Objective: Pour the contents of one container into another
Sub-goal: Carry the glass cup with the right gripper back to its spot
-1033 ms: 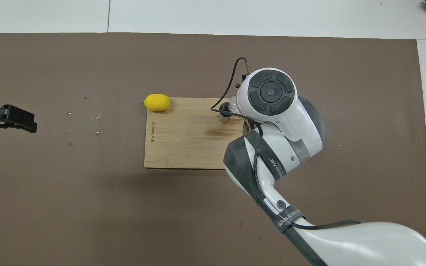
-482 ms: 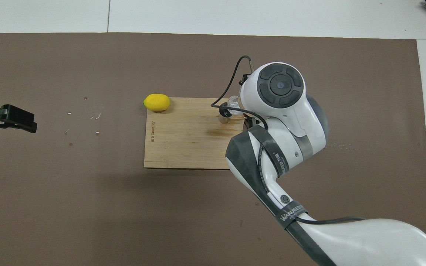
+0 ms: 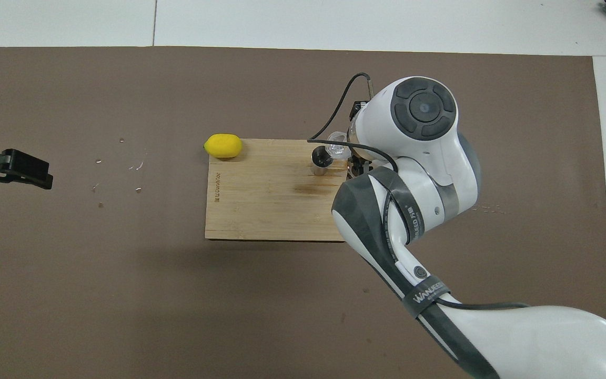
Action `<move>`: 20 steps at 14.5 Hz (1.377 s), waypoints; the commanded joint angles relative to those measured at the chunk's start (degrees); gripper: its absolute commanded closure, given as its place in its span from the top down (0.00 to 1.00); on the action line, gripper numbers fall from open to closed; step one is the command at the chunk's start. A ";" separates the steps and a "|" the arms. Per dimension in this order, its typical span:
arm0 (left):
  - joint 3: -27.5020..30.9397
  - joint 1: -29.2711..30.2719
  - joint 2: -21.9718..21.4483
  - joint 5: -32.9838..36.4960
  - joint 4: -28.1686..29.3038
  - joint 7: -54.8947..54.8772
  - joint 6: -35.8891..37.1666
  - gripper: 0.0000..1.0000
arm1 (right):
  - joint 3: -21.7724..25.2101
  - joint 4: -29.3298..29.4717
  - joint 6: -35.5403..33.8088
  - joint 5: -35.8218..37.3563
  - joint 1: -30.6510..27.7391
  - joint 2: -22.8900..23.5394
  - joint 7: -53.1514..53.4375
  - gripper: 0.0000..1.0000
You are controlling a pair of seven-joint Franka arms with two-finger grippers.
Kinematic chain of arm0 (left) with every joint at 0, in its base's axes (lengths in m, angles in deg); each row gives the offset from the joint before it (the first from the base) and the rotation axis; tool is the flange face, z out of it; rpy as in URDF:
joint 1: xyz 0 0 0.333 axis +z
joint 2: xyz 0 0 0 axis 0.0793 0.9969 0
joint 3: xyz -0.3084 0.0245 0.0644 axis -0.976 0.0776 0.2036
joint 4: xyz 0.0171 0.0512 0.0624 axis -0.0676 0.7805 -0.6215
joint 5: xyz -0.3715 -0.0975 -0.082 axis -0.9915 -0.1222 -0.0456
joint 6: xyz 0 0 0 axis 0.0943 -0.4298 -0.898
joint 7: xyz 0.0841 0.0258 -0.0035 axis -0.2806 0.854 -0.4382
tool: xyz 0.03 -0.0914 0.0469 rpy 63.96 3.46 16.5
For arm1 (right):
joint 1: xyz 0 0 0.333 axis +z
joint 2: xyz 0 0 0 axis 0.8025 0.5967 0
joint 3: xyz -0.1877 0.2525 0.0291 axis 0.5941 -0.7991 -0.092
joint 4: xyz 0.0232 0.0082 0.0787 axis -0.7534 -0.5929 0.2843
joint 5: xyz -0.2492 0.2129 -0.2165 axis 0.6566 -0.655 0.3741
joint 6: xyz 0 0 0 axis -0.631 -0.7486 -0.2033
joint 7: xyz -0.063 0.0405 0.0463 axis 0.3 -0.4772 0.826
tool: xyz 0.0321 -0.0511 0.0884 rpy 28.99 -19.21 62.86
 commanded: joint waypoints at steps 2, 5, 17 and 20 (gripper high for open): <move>0.02 0.12 -1.23 0.52 1.37 0.21 -0.02 1.00 | -0.45 1.38 -0.05 -7.84 -3.27 0.84 -1.28 0.00; 0.02 0.12 -1.23 0.52 1.37 0.21 -0.02 1.00 | -0.45 0.50 -0.05 -14.10 -6.69 0.67 -6.10 0.00; 0.02 0.12 -1.23 0.52 1.37 0.21 0.07 1.00 | -0.36 -17.86 1.27 -39.77 -22.60 -4.78 -42.30 0.00; 0.02 0.12 -1.23 0.52 1.37 0.21 -0.02 1.00 | -0.36 -20.50 0.92 -42.93 -25.68 -3.73 -49.76 0.00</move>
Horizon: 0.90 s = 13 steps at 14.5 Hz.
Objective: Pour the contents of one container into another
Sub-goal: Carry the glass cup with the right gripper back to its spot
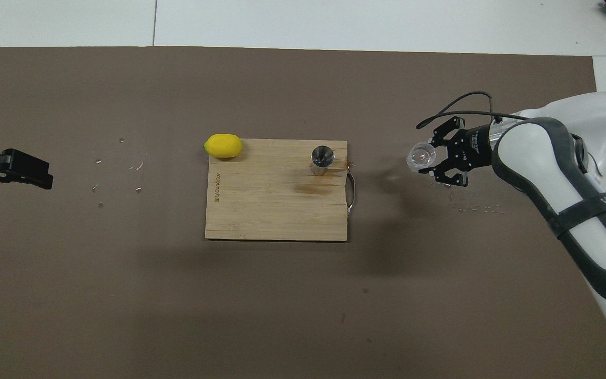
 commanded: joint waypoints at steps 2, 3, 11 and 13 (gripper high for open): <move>0.02 0.12 -1.23 0.52 1.37 0.21 -0.02 1.00 | -0.69 -4.27 0.39 -5.54 -4.11 0.31 -11.44 0.00; 0.02 0.12 -1.23 0.52 1.37 0.21 -0.02 1.00 | -0.69 -4.28 0.13 -5.82 -4.91 1.01 -12.60 0.00; 0.02 0.12 -1.23 0.52 1.37 0.21 -0.02 1.00 | -0.78 -5.94 -1.55 -8.63 -10.44 4.71 -24.29 0.00; 0.02 0.12 -1.23 0.52 1.37 0.21 -0.02 1.00 | -0.69 -6.73 -2.59 -8.63 -11.59 4.53 -25.26 0.00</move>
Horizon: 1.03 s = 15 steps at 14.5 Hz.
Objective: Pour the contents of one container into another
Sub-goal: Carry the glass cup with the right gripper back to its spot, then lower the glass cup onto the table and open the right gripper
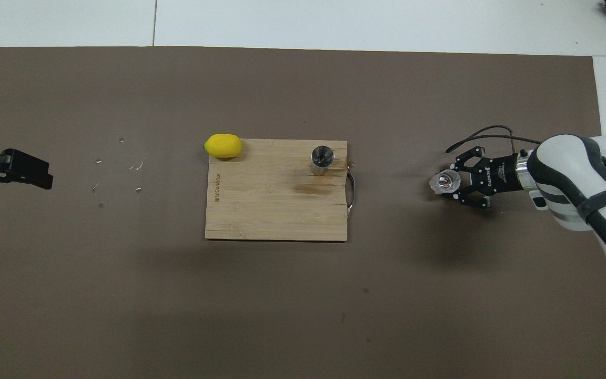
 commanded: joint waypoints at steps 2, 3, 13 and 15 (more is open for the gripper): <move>0.02 0.12 -1.23 0.52 1.37 0.21 -0.02 1.00 | -0.69 -2.07 -1.89 -1.59 -3.35 -0.89 -3.29 0.00; 0.02 0.12 -1.23 0.52 1.29 0.21 -0.02 1.00 | -0.69 -2.59 -2.06 -1.59 -3.96 -0.98 -3.99 0.00; 0.02 0.12 -1.23 0.52 1.37 0.21 0.07 1.00 | -0.25 -3.92 -5.40 0.16 -10.11 -1.95 -11.11 0.00; 0.02 0.12 -1.23 0.52 1.29 0.21 -0.02 1.00 | -0.25 -3.92 -6.10 0.70 -11.26 -2.03 -11.12 0.00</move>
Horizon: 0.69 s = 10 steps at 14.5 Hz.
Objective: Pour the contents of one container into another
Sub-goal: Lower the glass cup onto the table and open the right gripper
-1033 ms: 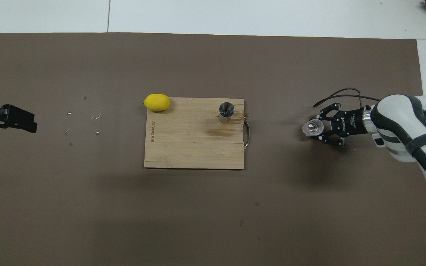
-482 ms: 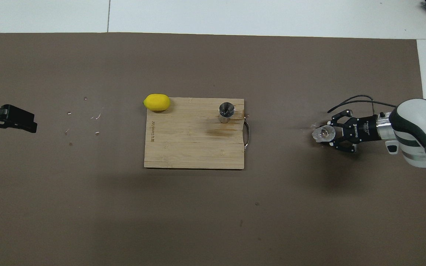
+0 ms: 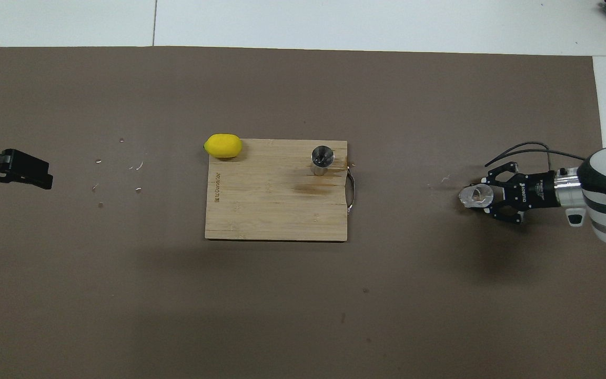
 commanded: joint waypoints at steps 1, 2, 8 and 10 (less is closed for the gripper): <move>0.02 0.12 -1.23 0.52 1.29 0.21 -0.02 1.00 | -0.31 -1.57 -0.61 0.93 -2.10 -1.14 -1.94 0.10; 0.02 0.12 -1.23 0.52 1.37 0.21 0.07 1.00 | -0.31 -1.57 -0.53 0.93 -2.10 -1.49 -1.85 0.30; 0.02 0.12 -1.23 0.52 1.37 0.21 -0.02 1.00 | -0.22 -1.49 -0.44 6.01 -0.96 -7.45 -1.15 1.00; 0.02 0.12 -1.23 0.52 1.29 0.21 -0.02 1.00 | -0.31 -1.49 -0.53 10.22 -0.44 -11.14 -1.15 1.00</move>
